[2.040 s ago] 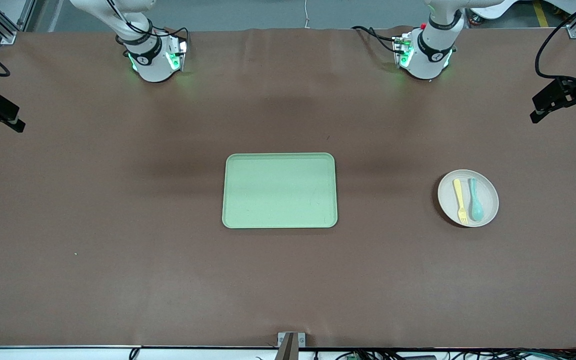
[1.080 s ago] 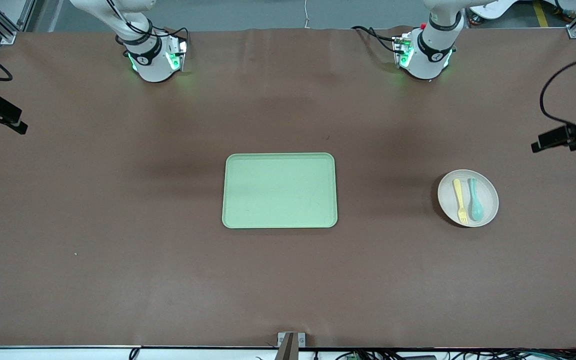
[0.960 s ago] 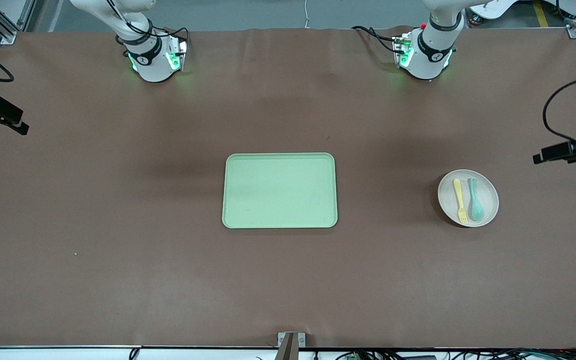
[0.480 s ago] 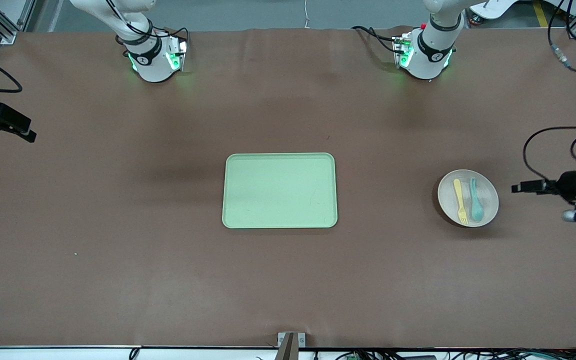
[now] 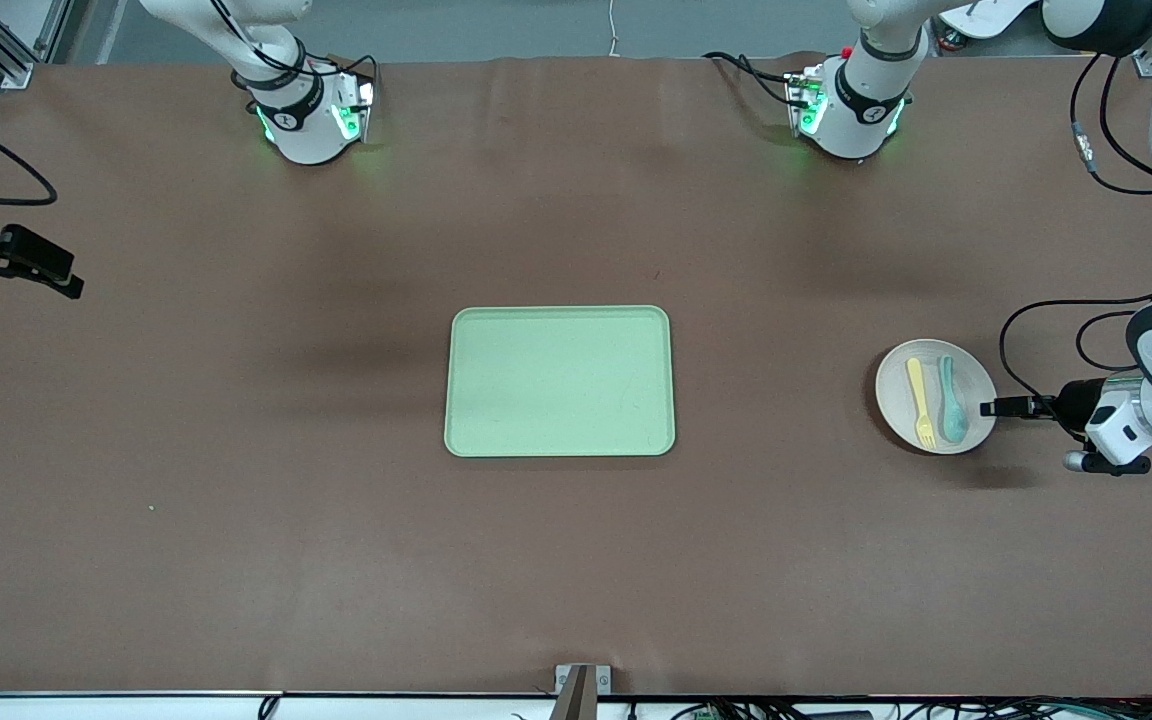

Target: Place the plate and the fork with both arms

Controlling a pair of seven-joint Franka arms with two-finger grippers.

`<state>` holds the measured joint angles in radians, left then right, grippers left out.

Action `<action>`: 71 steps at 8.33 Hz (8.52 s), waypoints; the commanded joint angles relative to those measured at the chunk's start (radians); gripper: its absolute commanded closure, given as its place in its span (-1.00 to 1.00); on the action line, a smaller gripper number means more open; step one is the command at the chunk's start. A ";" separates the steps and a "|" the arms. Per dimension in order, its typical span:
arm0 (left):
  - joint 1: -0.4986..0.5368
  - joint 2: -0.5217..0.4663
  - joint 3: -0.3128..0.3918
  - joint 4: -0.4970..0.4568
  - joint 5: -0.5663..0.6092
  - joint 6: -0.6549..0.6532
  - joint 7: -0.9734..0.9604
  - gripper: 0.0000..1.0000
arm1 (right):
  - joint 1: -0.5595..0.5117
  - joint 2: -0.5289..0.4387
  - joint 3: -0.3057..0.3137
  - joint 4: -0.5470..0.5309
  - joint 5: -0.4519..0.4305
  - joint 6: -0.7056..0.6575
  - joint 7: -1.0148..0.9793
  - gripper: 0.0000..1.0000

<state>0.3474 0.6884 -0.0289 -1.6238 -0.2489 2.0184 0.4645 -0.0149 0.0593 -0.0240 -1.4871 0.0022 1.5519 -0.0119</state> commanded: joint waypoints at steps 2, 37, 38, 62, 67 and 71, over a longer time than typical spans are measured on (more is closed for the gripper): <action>0.025 0.007 -0.005 0.006 -0.030 -0.003 0.055 0.13 | 0.000 -0.010 0.004 -0.025 0.004 0.023 0.013 -0.99; -0.344 -0.024 -0.479 0.030 0.046 0.086 -0.754 1.00 | 0.013 0.017 0.006 -0.016 0.012 0.105 0.015 -0.99; -0.369 0.002 -0.474 0.028 0.049 0.121 -0.751 1.00 | 0.018 0.033 0.006 -0.015 0.013 0.106 0.015 -0.99; -0.216 -0.386 -0.410 0.013 0.253 0.076 -0.969 -0.99 | 0.358 0.215 0.006 -0.004 0.053 0.422 0.372 -0.99; -0.226 -0.610 -0.260 -0.004 0.253 -0.128 -0.833 -0.99 | 0.582 0.448 0.003 -0.002 0.016 0.678 0.548 -0.99; -0.447 -0.806 0.027 -0.149 0.255 -0.164 -0.672 -0.99 | 0.697 0.566 0.004 -0.001 -0.021 0.706 0.670 -0.97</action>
<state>-0.0600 -0.0415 -0.0342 -1.6808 -0.0110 1.8443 -0.2225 0.6637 0.6063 -0.0110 -1.5024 -0.0059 2.2617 0.6228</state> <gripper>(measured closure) 0.000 0.013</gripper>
